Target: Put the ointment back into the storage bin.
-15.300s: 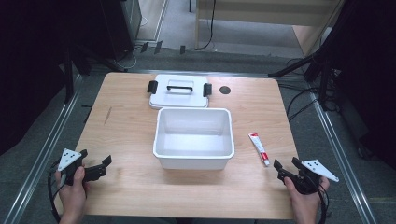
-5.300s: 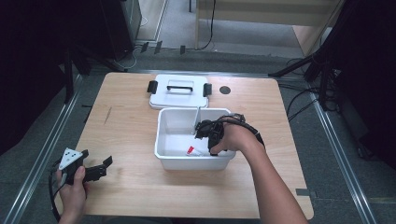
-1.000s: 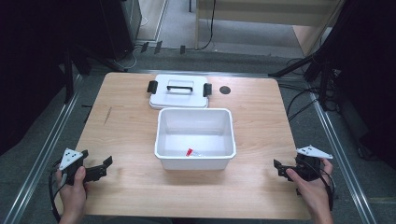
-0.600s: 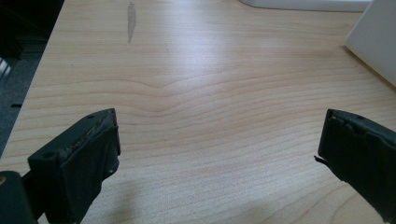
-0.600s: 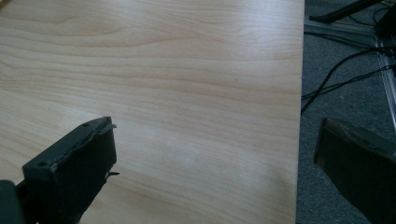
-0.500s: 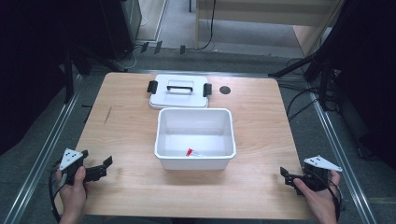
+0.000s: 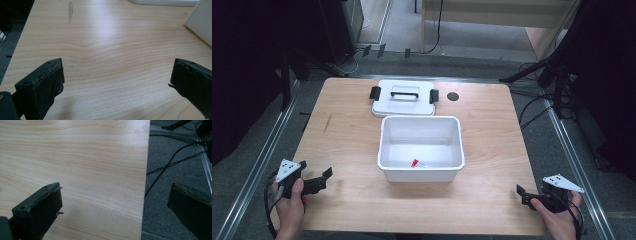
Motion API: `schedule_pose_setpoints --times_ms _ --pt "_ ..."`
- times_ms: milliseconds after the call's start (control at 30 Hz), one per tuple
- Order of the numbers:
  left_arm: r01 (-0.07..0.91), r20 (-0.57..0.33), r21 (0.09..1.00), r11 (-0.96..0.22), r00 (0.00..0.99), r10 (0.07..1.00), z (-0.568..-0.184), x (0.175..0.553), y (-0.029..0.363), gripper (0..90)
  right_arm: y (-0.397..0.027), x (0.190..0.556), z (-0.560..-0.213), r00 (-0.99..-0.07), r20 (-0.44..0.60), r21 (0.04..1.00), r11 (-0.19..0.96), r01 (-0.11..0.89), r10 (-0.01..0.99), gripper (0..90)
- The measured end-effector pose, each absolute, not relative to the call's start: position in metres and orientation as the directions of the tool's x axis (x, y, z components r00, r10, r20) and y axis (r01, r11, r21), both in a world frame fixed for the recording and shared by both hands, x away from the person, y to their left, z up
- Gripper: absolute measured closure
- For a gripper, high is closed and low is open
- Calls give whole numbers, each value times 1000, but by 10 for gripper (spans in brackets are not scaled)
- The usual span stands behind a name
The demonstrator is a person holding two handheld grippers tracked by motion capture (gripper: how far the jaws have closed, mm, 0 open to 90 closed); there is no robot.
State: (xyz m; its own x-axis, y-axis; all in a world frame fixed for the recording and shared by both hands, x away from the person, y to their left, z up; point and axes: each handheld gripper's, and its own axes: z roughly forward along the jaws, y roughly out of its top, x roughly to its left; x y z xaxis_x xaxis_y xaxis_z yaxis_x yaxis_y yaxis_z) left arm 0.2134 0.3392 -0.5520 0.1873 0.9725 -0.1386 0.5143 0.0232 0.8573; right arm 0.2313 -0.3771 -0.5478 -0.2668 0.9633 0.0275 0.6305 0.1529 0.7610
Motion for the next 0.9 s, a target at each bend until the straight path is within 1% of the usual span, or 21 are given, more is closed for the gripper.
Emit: schedule_pose_setpoints --times_ms 333,367,433,667,733,800,900 --pt "517 -140 856 21 192 971 -552 214 339 0 -372 228 -550 -263 -25 773 186 606 964 0" --pt "518 -140 855 20 193 971 -552 214 339 0 -367 229 -551 -287 -58 755 230 614 956 0" --pt "517 -137 856 18 194 971 -552 214 339 0 -364 230 -552 -310 -73 737 261 623 948 0" --pt "517 -142 856 22 194 971 -552 214 340 0 -362 230 -552 -318 -66 735 261 625 946 0" --pt "519 -142 855 22 193 971 -552 215 340 0 -363 231 -552 -320 -53 733 255 631 946 2" --pt "520 -142 854 22 193 971 -552 215 340 0 -364 232 -552 -336 -18 724 244 645 942 4" --pt "520 -145 854 25 192 971 -552 215 340 0 -365 232 -552 -338 -8 720 239 651 941 3"
